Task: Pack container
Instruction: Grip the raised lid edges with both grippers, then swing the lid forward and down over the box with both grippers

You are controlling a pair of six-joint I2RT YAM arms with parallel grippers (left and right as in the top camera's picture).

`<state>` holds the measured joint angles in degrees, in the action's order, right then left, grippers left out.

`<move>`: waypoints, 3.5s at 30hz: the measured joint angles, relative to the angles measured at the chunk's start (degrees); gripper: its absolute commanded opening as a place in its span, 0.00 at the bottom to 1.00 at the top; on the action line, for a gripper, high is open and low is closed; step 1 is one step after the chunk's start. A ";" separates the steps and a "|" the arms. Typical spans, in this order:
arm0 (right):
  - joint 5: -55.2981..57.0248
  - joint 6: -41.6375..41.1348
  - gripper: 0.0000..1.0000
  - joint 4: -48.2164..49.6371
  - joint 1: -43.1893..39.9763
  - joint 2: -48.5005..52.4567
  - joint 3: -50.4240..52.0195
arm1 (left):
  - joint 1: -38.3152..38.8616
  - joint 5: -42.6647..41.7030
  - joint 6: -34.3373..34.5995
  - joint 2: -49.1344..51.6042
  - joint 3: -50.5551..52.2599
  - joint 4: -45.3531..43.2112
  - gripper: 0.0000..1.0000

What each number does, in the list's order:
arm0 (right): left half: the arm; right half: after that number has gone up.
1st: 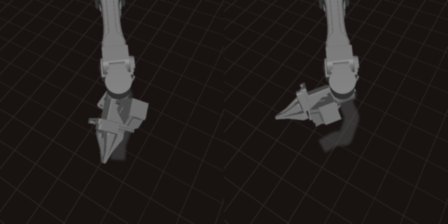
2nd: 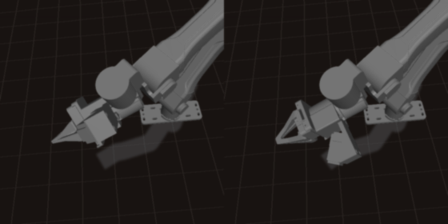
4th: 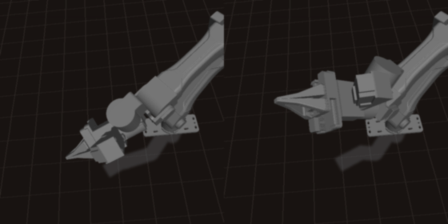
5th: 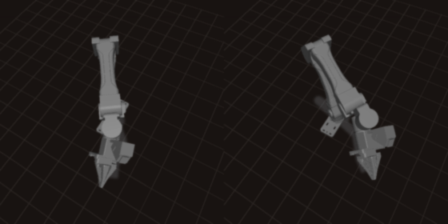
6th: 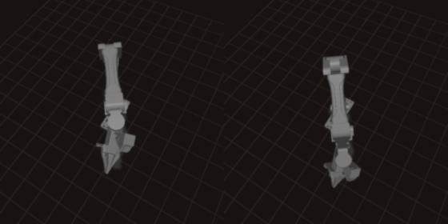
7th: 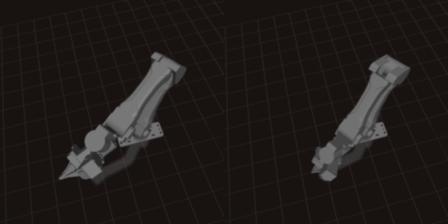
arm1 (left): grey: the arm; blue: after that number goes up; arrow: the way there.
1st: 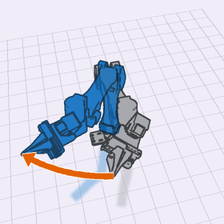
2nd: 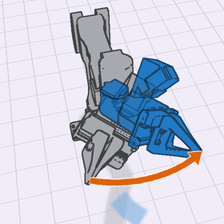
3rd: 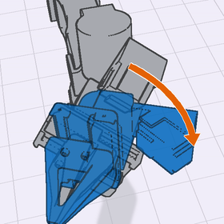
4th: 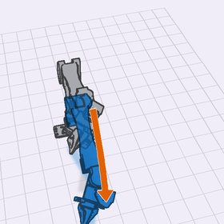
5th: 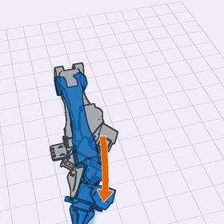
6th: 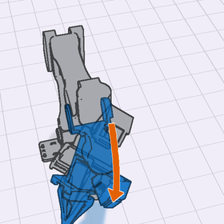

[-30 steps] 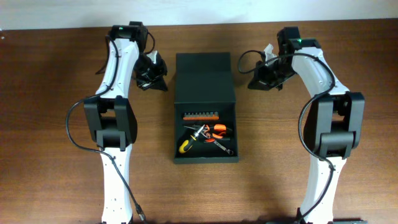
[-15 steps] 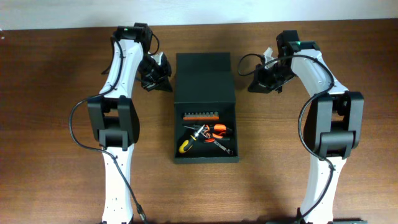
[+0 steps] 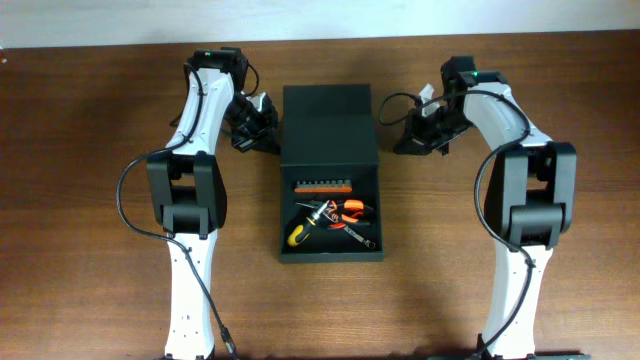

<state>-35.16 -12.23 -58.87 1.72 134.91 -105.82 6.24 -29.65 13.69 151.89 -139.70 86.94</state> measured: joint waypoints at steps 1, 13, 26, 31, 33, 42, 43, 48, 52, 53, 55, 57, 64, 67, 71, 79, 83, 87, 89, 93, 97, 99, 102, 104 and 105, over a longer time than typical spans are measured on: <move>-0.33 0.04 0.04 0.20 0.00 0.39 0.00 | 0.00 0.00 -0.09 0.00 0.00 0.00 0.02; -3.61 0.02 0.04 1.31 0.00 1.36 0.04 | 0.02 -1.55 -0.68 0.00 0.00 -1.07 0.02; -3.82 -0.04 0.04 1.84 2.38 1.36 0.04 | 0.02 -2.56 -0.68 0.00 0.00 -1.31 0.02; -3.91 -0.17 0.04 2.12 3.30 1.44 0.04 | 0.00 -2.56 -0.68 0.04 0.00 -1.75 0.02; -3.96 -0.42 0.04 2.16 3.32 1.46 0.04 | 0.02 -2.56 -0.68 0.04 0.00 -1.92 0.02; -3.96 -1.27 0.04 2.40 3.32 1.46 0.04 | 0.00 -2.78 -0.68 1.51 0.00 -1.77 0.02; -3.98 -1.31 0.04 2.58 3.32 1.46 0.04 | 0.02 -2.80 -0.68 2.16 0.00 -1.49 0.02; -3.98 -1.53 0.04 3.04 3.32 1.51 0.04 | -0.04 -4.31 -0.74 3.69 0.00 -0.85 0.02; -4.66 -1.73 0.04 3.10 3.32 1.66 0.04 | -0.04 -4.46 -0.74 3.69 0.00 -0.90 0.02; -4.85 -1.70 0.04 3.17 3.32 1.68 0.04 | -0.04 -4.46 -0.83 3.69 0.00 -0.92 0.02; -5.07 -1.73 0.04 3.21 3.32 1.77 0.04 | -0.04 -4.72 -1.22 3.69 0.00 -1.14 0.02; -5.07 -1.79 0.04 3.23 3.37 1.81 0.04 | -0.02 -5.51 -2.03 3.74 0.00 -1.79 0.02; -5.75 -2.10 0.04 3.80 4.55 1.99 0.04 | -0.02 -6.99 -3.10 4.02 0.00 -2.19 0.02; -6.32 -2.14 0.04 4.50 5.44 2.10 0.04 | -0.04 -6.97 -3.43 4.02 0.00 -2.16 0.02; -6.40 -2.10 0.04 4.98 5.57 2.12 0.04 | -0.20 -7.23 -4.31 4.04 0.00 -2.16 0.02; -6.51 -2.10 0.04 5.44 5.57 2.14 0.09 | -0.37 -7.69 -6.97 4.13 0.00 -2.25 0.02; -6.67 -2.12 0.04 5.92 5.55 2.19 0.09 | -0.79 -9.81 -9.49 4.13 0.00 -2.64 0.02; -9.88 -2.29 0.04 7.89 5.05 2.21 0.15 | -1.57 -14.47 -12.17 4.13 0.00 -2.80 0.02; -12.48 -2.29 0.04 8.63 4.48 2.19 0.15 | -1.66 -16.87 -13.27 4.15 0.00 -2.80 0.02; -16.09 -2.51 0.04 8.55 2.84 2.21 0.15 | -1.62 -21.09 -15.17 4.15 0.00 -2.73 0.02; -20.70 -2.82 0.04 8.39 0.72 2.21 0.15 | -1.62 -25.73 -17.97 4.17 0.00 -1.44 0.02; -23.63 -2.99 0.04 8.39 -0.33 2.21 0.15 | -1.62 -27.93 -19.28 4.17 0.00 -0.39 0.02; -27.74 -3.04 0.04 8.39 -1.44 2.21 0.15 | -1.62 -30.34 -21.07 4.17 -0.04 2.10 0.02; -30.03 -3.19 0.04 8.39 -1.70 2.21 0.15 | -1.73 -31.04 -22.38 4.24 -0.46 4.44 0.02; -31.23 -3.21 0.04 8.39 -1.75 2.21 0.15 | -1.81 -31.32 -23.32 4.24 -0.83 6.01 0.02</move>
<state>-66.39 -15.44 -50.48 -0.03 137.12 -105.67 4.43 -60.97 -9.63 156.14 -140.53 92.95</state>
